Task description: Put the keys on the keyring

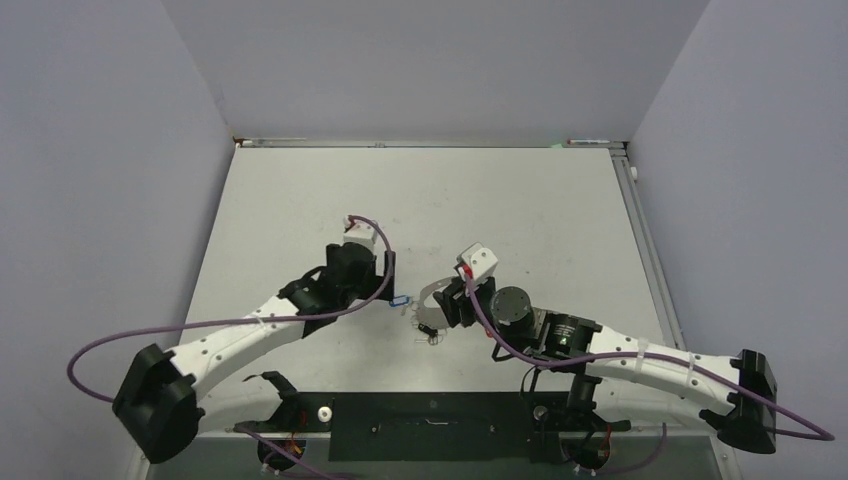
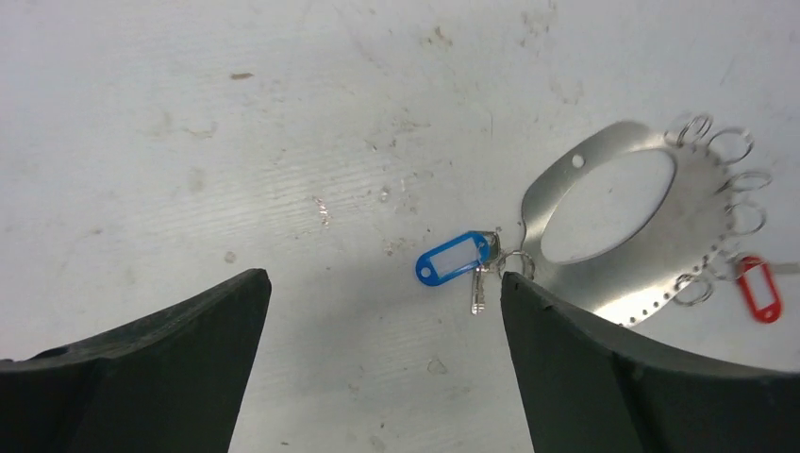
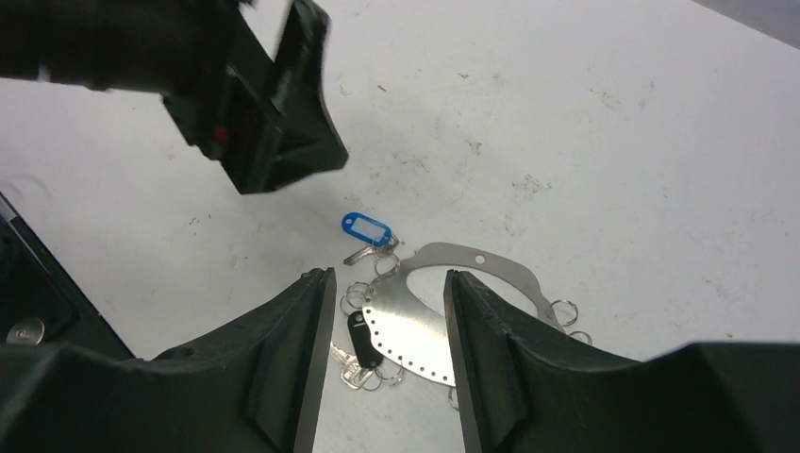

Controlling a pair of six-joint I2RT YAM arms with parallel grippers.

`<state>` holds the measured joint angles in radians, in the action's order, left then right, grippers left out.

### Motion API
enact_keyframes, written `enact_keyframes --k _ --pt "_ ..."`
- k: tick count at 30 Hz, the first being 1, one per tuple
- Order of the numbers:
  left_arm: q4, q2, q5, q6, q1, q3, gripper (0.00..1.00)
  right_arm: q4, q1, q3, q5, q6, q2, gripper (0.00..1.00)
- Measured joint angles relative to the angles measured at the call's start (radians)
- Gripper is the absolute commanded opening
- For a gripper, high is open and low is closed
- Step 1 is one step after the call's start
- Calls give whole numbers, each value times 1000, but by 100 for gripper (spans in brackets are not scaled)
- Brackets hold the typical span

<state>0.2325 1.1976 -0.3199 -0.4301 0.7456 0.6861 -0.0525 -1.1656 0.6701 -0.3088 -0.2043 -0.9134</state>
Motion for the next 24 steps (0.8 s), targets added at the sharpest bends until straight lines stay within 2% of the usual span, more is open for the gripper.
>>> enact_keyframes --k 4,9,13,19,24 --pt "121 -200 -108 -51 14 35 99 48 0 -6 -17 -27 -62 47" --pt "275 -362 -119 -74 53 84 96 85 -7 -16 -27 -88 -157 47" --pt "369 -506 -180 -72 53 98 96 107 -41 -37 -32 -135 -207 47" --pt "301 -775 -143 -21 12 17 96 147 -110 -52 -52 -242 -305 45" --pt "296 -712 -137 17 -71 10 96 206 -132 -87 -44 -316 -394 38"
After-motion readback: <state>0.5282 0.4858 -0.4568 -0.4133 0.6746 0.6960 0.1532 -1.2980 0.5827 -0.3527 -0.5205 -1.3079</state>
